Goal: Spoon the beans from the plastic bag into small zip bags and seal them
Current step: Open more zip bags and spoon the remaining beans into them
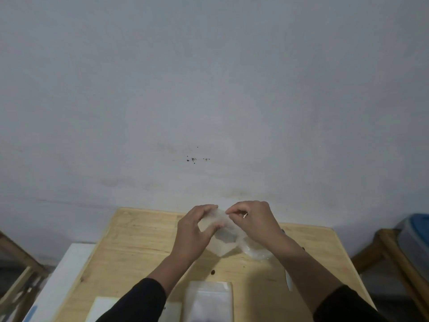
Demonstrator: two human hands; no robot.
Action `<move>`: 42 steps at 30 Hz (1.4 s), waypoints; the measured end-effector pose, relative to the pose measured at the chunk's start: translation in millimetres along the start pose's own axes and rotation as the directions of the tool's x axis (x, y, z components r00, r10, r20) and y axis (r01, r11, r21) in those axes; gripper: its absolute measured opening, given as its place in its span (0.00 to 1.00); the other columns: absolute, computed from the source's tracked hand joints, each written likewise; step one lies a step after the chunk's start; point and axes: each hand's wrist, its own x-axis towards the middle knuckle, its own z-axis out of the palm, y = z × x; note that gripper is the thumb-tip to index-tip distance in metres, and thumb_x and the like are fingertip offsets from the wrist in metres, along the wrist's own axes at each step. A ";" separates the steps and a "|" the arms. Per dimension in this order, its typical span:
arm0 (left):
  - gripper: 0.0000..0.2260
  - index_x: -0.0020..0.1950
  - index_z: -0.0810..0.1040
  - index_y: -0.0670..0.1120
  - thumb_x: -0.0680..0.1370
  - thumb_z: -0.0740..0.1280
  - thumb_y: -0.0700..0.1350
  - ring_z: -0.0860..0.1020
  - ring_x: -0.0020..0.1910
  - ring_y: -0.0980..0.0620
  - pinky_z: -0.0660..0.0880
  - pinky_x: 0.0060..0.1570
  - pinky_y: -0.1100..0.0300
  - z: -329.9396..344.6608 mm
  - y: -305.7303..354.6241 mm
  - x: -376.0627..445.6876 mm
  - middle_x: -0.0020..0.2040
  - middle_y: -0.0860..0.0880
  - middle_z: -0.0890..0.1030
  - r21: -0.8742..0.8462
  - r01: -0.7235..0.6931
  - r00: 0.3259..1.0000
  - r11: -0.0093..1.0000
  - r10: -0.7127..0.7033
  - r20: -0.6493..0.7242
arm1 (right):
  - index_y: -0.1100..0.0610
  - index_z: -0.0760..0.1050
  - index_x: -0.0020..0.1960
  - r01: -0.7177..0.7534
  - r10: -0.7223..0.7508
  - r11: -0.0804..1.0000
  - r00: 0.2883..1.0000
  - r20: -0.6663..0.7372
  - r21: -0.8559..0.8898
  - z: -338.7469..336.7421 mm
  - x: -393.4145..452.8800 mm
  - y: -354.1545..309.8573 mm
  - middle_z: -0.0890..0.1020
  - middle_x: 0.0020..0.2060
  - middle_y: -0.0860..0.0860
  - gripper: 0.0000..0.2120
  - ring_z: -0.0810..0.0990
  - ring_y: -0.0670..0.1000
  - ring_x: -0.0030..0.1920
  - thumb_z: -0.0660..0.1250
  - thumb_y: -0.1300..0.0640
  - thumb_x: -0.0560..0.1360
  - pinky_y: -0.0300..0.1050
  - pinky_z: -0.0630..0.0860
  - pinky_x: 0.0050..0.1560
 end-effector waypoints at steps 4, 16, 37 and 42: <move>0.08 0.40 0.78 0.54 0.71 0.74 0.41 0.78 0.38 0.61 0.72 0.41 0.72 -3.2 10.3 -1.5 0.38 0.58 0.82 -0.158 0.145 0.983 0.977 -0.160 -0.086 | 0.50 0.83 0.45 -0.025 0.041 0.965 0.998 -0.054 0.260 -4.1 -11.5 1.0 0.84 0.39 0.44 0.04 0.79 0.37 0.40 0.70 0.56 0.73 0.27 0.72 0.42; 0.04 0.43 0.79 0.52 0.73 0.72 0.44 0.81 0.38 0.60 0.74 0.39 0.70 -4.2 26.1 -12.9 0.38 0.53 0.83 -0.267 0.256 0.949 0.929 -0.294 -0.113 | 0.46 0.77 0.53 0.048 0.066 0.882 0.972 -0.225 0.468 -1.3 -41.2 11.1 0.81 0.37 0.49 0.15 0.80 0.43 0.40 0.71 0.63 0.72 0.31 0.75 0.43; 0.08 0.40 0.82 0.54 0.74 0.70 0.40 0.72 0.30 0.62 0.67 0.33 0.73 -7.3 44.1 -6.4 0.30 0.63 0.77 -0.135 0.079 0.997 0.988 -0.078 0.010 | 0.52 0.83 0.38 0.053 0.094 0.865 0.960 -0.264 0.498 -8.3 -34.2 13.9 0.84 0.35 0.45 0.08 0.78 0.41 0.36 0.73 0.65 0.69 0.30 0.73 0.40; 0.08 0.41 0.81 0.58 0.75 0.70 0.44 0.76 0.34 0.58 0.73 0.36 0.67 -6.6 42.9 -3.2 0.37 0.60 0.81 -0.120 0.088 0.996 0.989 -0.086 0.018 | 0.50 0.83 0.42 0.034 0.063 0.878 0.981 -0.185 0.477 -7.8 -31.8 14.8 0.85 0.40 0.45 0.05 0.81 0.42 0.44 0.72 0.60 0.70 0.33 0.76 0.47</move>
